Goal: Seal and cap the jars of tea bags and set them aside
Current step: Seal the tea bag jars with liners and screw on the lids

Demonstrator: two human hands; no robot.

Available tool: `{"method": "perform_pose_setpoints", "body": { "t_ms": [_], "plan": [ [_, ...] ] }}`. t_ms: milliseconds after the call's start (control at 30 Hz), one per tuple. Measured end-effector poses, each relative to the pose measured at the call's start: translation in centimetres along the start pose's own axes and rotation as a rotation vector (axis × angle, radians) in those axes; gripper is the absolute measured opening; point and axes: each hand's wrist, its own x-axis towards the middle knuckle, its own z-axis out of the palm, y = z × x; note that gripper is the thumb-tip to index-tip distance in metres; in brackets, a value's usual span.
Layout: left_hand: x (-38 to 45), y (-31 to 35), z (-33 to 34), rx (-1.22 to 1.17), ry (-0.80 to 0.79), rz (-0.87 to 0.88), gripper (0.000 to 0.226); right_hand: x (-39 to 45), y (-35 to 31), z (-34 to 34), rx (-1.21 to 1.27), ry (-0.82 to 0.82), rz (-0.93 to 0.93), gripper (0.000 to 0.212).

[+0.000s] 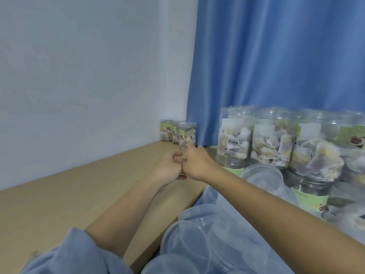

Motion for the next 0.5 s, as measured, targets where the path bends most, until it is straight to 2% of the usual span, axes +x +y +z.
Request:
{"method": "perform_pose_setpoints", "body": {
  "t_ms": [100, 267, 367, 500],
  "plan": [
    [-2.4, 1.8, 1.1, -0.011, -0.007, 0.050, 0.042, -2.3, -0.7, -2.0, -0.007, 0.013, -0.014, 0.054],
    [-6.7, 5.6, 4.3, -0.024, -0.075, 0.152, 0.040, -7.4, -0.2, -6.4, -0.002, 0.078, -0.066, 0.036],
    [-8.5, 7.5, 7.3, -0.027, -0.109, 0.178, 0.040, -10.4, 1.4, -9.2, -0.006, 0.154, -0.053, 0.037],
    [-10.3, 9.7, 12.5, -0.043, -0.182, 0.174, 0.027, -13.6, 4.9, -13.1, -0.055, 0.232, -0.012, 0.039]
  ]
}}
